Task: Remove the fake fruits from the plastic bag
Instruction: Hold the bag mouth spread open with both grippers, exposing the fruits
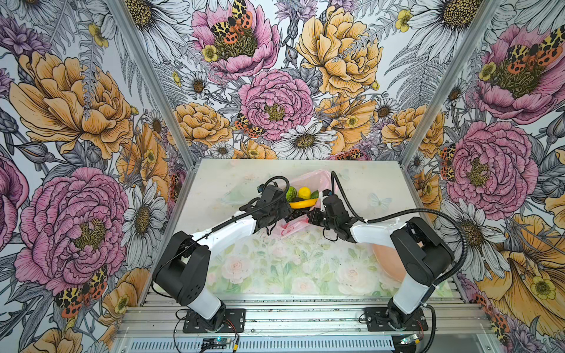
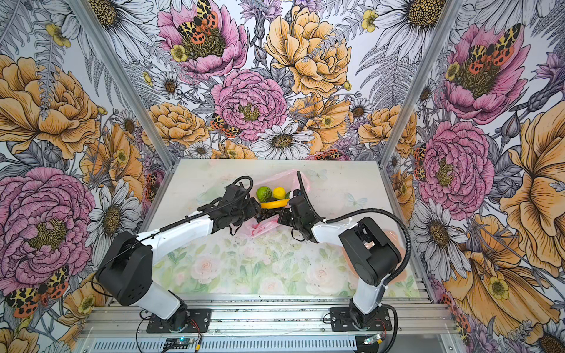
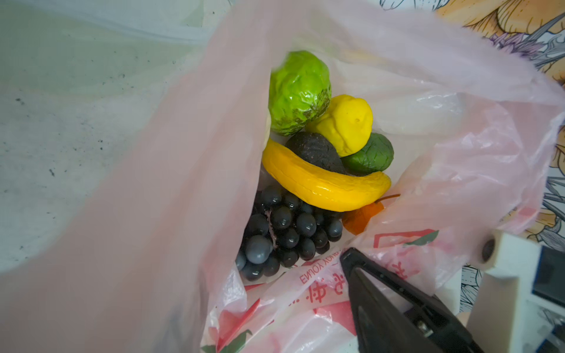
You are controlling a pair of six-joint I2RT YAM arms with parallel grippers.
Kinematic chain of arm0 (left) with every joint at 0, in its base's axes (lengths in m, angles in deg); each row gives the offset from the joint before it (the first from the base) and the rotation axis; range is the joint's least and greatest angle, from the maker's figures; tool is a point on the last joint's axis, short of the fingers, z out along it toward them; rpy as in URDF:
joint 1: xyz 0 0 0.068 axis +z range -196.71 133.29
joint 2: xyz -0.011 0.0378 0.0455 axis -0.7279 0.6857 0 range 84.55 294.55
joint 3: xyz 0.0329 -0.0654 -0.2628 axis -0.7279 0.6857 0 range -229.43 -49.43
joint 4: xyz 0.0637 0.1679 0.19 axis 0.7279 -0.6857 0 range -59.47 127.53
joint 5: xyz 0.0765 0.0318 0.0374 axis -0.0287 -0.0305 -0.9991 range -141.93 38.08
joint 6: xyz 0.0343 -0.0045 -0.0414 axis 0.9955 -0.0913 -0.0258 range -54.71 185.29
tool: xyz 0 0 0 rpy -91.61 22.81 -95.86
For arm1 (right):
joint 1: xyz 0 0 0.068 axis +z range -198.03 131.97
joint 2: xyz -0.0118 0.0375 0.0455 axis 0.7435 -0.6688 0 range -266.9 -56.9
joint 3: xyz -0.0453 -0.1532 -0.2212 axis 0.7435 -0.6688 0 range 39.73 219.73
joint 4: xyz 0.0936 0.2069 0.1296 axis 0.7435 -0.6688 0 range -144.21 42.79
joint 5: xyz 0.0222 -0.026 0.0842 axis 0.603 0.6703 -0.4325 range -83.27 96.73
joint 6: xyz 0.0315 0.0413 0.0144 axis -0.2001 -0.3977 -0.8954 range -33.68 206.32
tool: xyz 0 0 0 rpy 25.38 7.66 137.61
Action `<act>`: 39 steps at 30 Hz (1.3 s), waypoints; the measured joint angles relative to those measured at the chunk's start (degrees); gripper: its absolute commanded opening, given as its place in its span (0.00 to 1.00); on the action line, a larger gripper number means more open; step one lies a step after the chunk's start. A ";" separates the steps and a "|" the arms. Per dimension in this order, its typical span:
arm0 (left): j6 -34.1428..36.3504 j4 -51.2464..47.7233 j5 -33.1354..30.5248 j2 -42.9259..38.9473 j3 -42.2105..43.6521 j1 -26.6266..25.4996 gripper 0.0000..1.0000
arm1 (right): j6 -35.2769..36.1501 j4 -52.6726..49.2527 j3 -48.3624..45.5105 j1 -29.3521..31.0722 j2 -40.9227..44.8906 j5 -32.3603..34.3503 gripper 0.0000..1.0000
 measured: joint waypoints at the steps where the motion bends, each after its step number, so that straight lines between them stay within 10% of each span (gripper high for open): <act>1: 0.04 -0.94 -0.39 0.04 -0.28 -0.20 0.81 | 0.15 -0.61 -0.02 -0.02 0.24 0.66 0.04; 17: -2.12 -6.91 -5.31 -10.56 3.80 -9.62 0.92 | 1.11 -4.98 3.96 -0.57 1.11 4.09 0.00; 32: 4.13 12.46 4.83 -8.02 4.17 -4.35 0.46 | 1.55 -5.03 2.34 0.57 0.79 4.96 0.00; 39: 3.89 9.53 1.27 -8.35 4.13 -1.66 0.55 | 1.57 -5.01 0.79 0.55 0.92 5.84 0.00</act>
